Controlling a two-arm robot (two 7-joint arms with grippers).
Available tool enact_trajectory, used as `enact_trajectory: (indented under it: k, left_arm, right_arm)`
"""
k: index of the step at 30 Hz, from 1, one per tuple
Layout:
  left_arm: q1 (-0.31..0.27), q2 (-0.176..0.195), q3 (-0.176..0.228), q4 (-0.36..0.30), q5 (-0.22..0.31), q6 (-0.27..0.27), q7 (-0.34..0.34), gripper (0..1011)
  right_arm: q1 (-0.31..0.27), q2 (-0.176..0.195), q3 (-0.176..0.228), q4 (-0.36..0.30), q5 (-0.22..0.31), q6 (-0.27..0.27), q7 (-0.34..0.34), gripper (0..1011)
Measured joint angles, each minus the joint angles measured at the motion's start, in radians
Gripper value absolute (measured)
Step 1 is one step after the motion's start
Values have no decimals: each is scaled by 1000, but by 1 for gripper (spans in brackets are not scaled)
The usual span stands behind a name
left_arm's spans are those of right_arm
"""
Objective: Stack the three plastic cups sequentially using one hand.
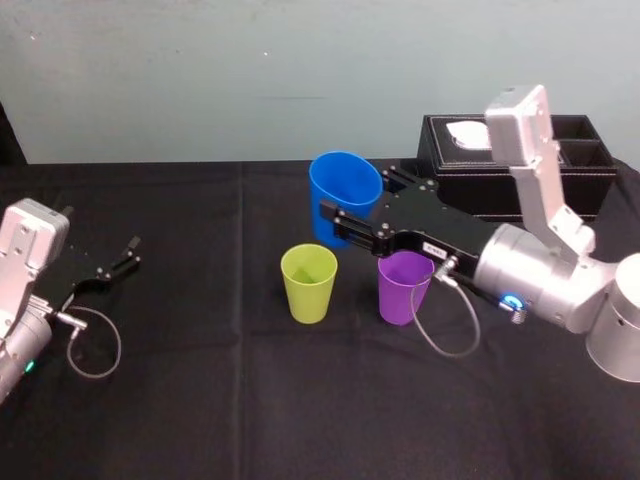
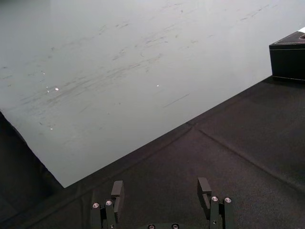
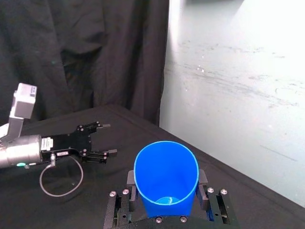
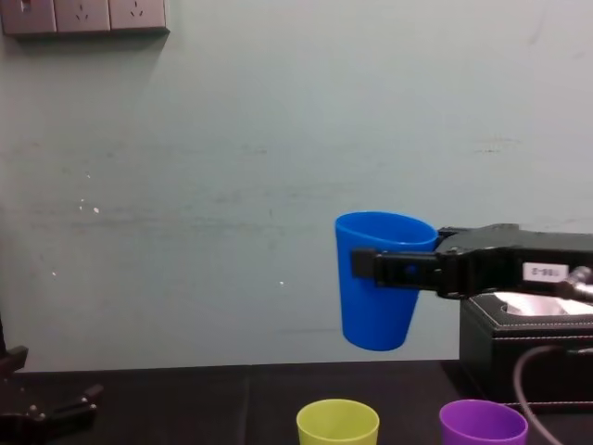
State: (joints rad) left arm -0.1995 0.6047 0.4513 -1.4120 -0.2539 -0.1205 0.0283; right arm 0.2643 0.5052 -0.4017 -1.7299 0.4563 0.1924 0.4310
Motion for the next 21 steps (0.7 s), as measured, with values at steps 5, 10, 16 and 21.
enact_trajectory:
  k: [5, 10, 16, 21]
  left_arm:
    - [0, 0, 0, 0, 0, 0, 0, 1010]
    - [0, 0, 0, 0, 0, 0, 0, 1010]
    - [0, 0, 0, 0, 0, 0, 0, 1010]
    - [0, 0, 0, 0, 0, 0, 0, 1010]
  right_arm:
    - [35, -26, -32, 40, -11, 11, -7, 724]
    - [52, -41, -50, 67, -22, 15, -10, 724]
    - [67, -61, -67, 102, -28, 17, -11, 724]
    - [75, -71, -77, 121, -33, 17, -10, 724]
